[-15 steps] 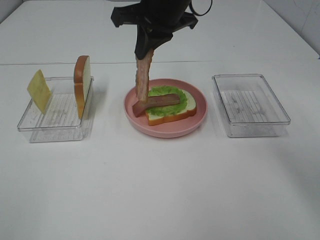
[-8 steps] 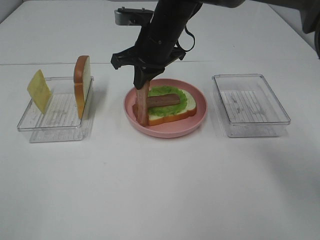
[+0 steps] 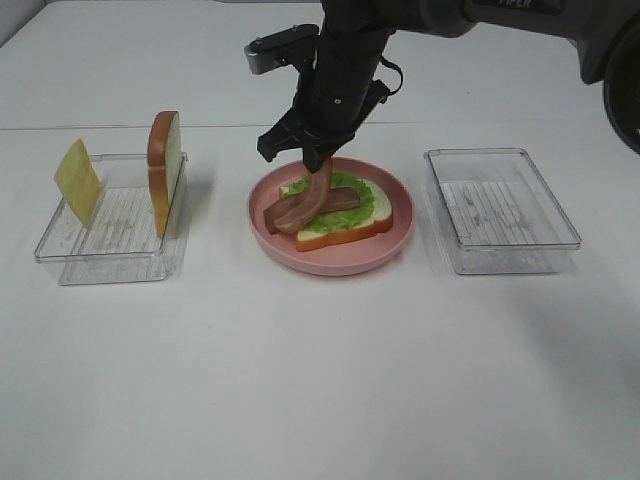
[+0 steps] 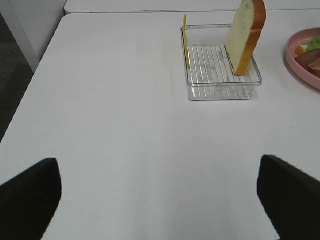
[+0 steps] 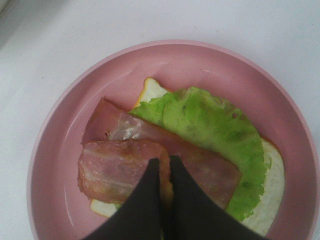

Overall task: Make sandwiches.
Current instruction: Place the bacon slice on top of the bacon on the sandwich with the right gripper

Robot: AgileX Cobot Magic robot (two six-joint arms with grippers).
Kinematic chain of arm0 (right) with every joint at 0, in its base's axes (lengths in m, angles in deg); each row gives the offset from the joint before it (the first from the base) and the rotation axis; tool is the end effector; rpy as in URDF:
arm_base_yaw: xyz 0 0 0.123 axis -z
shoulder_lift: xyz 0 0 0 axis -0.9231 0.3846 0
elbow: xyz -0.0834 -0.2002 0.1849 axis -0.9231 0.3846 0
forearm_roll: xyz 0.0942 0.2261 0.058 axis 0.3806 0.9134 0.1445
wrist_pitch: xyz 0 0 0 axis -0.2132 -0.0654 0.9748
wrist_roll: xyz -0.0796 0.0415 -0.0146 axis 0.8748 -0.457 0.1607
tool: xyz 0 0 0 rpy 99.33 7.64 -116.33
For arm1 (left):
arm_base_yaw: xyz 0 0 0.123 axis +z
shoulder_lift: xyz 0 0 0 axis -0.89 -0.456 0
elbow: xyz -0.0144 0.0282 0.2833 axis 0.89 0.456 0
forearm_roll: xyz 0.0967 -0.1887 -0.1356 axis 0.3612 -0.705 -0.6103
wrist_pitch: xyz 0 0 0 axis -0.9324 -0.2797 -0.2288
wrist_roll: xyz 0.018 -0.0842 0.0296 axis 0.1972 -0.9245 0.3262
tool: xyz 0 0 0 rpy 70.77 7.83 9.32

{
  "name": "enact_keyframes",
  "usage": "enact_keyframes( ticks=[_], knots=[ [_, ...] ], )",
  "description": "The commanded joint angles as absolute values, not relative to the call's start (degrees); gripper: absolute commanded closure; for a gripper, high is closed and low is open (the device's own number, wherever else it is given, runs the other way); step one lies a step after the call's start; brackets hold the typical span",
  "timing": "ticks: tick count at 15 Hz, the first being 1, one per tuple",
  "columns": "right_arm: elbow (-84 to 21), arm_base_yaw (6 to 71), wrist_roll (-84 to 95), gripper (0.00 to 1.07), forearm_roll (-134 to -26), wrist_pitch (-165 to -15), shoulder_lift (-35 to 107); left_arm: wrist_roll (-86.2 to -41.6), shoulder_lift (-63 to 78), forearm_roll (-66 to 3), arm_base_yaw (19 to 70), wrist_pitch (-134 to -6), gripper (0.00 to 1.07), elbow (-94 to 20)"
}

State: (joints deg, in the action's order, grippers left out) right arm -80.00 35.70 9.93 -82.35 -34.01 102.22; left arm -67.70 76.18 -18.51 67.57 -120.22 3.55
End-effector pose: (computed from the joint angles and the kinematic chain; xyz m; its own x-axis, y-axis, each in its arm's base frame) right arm 0.4369 0.2663 0.1736 -0.6783 -0.6229 -0.3898 -0.6422 0.7603 -0.0976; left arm -0.0085 -0.0031 0.2807 -0.4483 -0.0510 -0.8924 -0.0647 0.9976 -0.0246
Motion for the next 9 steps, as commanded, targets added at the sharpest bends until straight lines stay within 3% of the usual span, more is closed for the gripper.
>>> enact_keyframes(
  ticks=[1,3,4,6,7,8,9],
  knots=[
    [-80.06,35.58,10.79,1.07,-83.33,-34.75,103.54,-68.04,76.93,-18.45,67.23,-120.11,0.07,3.61],
    [-80.06,35.58,9.99,1.05,-84.07,-35.32,104.22,-68.04,76.93,-18.45,67.23,-120.11,0.07,3.61],
    [-80.06,35.58,9.87,0.91,-84.59,-35.9,104.63,-68.04,76.93,-18.45,67.23,-120.11,0.07,3.61],
    [-80.06,35.58,9.87,0.4,-87.17,-36.41,105.37,-68.04,76.93,-18.45,67.23,-120.11,0.07,3.61],
    [-80.06,35.58,9.81,0.3,-88.25,-36.58,105.37,-68.04,76.93,-18.45,67.23,-120.11,0.07,3.61],
    [-80.06,35.58,8.61,0.1,-90.32,-36.58,105.37,-68.04,76.93,-18.45,67.23,-120.11,0.07,3.61],
    [-80.17,35.58,5.06,0.09,-93.75,-35.84,105.2,-68.04,76.93,-18.45,67.23,-120.11,0.07,3.61]
  ],
)
